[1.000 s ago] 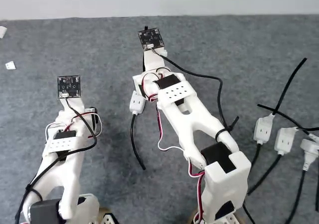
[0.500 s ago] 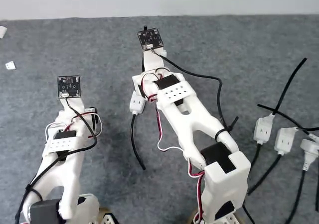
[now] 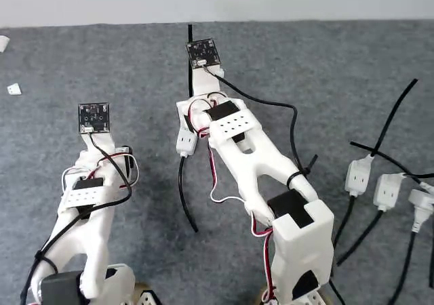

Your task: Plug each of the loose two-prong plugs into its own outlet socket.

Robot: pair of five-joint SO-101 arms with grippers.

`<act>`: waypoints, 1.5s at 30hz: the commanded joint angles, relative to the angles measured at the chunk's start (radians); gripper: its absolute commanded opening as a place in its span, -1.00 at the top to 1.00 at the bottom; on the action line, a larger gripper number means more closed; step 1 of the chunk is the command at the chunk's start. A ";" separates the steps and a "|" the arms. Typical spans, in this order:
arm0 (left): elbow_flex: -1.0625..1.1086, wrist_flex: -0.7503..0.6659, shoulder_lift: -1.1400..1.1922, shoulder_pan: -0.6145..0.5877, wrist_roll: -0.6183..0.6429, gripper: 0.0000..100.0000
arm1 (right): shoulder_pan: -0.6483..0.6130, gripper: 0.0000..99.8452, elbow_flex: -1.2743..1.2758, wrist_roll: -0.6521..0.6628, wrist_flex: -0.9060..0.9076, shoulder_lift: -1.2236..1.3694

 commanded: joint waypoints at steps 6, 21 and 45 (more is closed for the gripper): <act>-0.004 -0.026 -0.032 -0.005 0.005 0.75 | -0.018 0.98 -0.002 -0.008 0.039 -0.010; -0.004 -0.025 -0.032 -0.006 0.005 0.75 | -0.070 0.98 0.075 0.068 0.082 -0.010; -0.004 -0.006 -0.032 -0.006 0.003 0.76 | -0.079 0.98 0.041 0.193 0.188 -0.008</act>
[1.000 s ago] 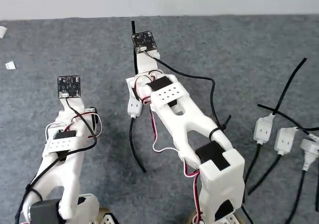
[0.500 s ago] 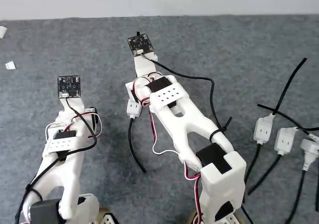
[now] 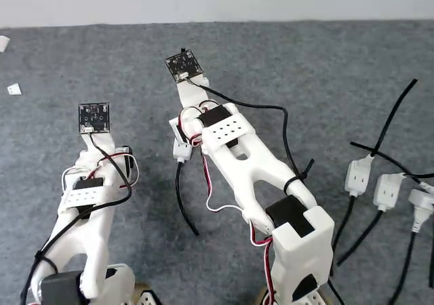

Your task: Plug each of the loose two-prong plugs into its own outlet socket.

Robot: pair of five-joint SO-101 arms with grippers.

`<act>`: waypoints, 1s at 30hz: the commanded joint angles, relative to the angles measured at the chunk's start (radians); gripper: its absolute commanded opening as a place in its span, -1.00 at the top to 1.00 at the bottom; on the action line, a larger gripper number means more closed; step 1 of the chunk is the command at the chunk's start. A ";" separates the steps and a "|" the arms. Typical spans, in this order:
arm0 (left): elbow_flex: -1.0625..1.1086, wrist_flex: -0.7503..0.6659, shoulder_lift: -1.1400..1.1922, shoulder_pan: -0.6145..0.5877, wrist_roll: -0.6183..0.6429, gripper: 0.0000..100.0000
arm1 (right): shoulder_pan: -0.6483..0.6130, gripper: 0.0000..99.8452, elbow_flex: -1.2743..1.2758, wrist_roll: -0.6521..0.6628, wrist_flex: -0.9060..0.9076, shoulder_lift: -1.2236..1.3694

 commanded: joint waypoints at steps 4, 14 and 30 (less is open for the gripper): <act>-0.004 -0.008 -0.032 -0.006 0.003 0.76 | -0.021 0.98 -0.012 0.046 0.045 0.033; -0.004 -0.008 -0.032 -0.006 0.003 0.76 | -0.036 0.98 -0.166 0.095 0.173 0.171; -0.005 -0.011 -0.031 -0.032 0.003 0.75 | -0.035 0.98 -0.486 0.230 0.532 0.384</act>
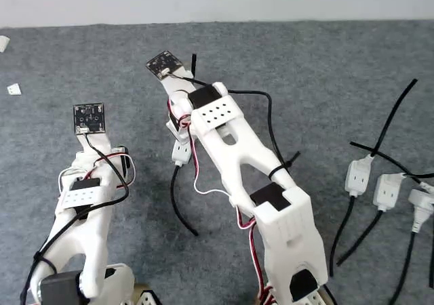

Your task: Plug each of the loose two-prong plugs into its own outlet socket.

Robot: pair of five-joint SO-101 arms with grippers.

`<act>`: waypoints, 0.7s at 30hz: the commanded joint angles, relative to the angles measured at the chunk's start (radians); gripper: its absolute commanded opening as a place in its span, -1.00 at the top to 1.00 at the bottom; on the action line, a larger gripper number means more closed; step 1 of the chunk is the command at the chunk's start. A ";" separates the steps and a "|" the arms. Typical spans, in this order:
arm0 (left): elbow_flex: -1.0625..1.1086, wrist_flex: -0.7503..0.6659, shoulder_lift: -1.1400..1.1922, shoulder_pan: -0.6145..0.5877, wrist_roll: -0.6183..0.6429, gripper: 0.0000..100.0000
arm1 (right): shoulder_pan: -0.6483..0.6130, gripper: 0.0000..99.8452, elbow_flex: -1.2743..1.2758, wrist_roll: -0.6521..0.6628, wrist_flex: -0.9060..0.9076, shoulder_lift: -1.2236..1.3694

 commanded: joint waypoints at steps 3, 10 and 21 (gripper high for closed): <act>-0.005 -0.011 -0.031 -0.005 0.003 0.75 | -0.033 0.98 -0.044 0.035 0.108 0.127; -0.005 -0.011 -0.031 -0.005 0.003 0.75 | -0.045 0.98 -0.196 0.133 0.205 0.219; -0.005 -0.009 -0.031 -0.005 0.003 0.75 | -0.042 0.98 -0.531 0.259 0.409 0.417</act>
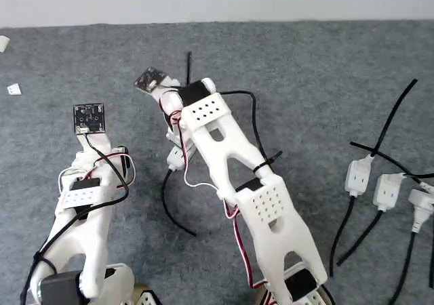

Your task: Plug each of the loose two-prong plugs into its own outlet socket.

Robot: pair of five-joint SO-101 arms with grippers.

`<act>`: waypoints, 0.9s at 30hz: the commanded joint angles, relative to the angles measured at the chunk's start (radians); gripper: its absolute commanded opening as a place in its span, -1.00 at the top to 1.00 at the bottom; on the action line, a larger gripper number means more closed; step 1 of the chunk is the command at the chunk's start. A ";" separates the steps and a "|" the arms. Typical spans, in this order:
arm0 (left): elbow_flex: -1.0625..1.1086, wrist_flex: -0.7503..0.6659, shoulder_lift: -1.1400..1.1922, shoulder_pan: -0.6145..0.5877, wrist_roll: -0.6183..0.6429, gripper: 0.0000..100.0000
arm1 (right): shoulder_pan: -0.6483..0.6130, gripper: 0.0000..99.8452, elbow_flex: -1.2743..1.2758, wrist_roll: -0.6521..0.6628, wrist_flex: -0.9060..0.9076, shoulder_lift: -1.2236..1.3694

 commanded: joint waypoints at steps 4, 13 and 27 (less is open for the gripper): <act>-0.005 -0.008 -0.031 -0.005 0.003 0.75 | -0.028 0.98 -0.161 0.083 0.162 0.150; -0.005 -0.008 -0.031 -0.005 0.003 0.75 | -0.030 0.91 -0.311 0.081 0.191 0.219; -0.005 -0.008 -0.031 -0.005 0.003 0.75 | -0.096 0.60 -0.417 -0.080 0.191 0.216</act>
